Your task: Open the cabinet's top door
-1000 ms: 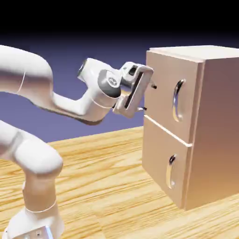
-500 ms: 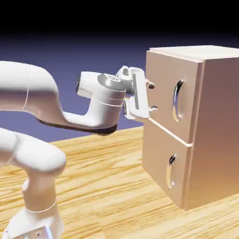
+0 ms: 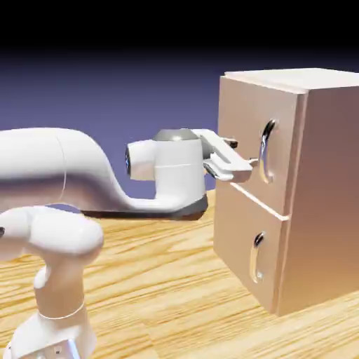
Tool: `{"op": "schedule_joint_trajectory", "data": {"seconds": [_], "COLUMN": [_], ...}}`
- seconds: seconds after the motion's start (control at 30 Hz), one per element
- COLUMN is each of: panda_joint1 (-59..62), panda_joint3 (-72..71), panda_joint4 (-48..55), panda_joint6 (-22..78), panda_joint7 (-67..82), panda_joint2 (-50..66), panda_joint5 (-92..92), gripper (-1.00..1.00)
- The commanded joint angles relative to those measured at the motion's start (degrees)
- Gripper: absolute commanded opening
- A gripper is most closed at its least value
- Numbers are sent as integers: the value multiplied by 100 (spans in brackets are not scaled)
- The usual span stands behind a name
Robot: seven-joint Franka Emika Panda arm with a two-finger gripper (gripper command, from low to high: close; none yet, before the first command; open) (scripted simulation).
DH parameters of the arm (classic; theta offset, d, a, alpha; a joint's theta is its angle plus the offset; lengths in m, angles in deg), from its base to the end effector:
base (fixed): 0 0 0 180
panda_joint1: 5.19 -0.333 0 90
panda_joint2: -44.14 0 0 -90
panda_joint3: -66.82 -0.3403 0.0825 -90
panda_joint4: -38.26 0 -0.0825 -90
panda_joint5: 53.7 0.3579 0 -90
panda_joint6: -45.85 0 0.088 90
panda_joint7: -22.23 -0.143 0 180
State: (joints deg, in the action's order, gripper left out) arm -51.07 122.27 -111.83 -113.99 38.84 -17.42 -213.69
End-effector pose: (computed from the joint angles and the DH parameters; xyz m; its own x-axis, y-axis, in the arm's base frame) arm 0.3537 -0.0843 0.4930 -0.0509 0.7518 -0.6574 -0.0144 0.6576 0.7532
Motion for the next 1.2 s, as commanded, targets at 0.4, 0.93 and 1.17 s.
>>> {"op": "schedule_joint_trajectory", "data": {"seconds": [0.4,0.93,1.17], "panda_joint1": [-505,2434,2997], "panda_joint3": [140,-2946,-4101], "panda_joint4": [462,-953,-1625], "panda_joint6": [465,1172,1752], "panda_joint7": [-619,-1174,-397], "panda_joint2": [789,1018,394], "panda_joint5": [-602,1304,3047], "gripper": [-100,-100,-100]}}
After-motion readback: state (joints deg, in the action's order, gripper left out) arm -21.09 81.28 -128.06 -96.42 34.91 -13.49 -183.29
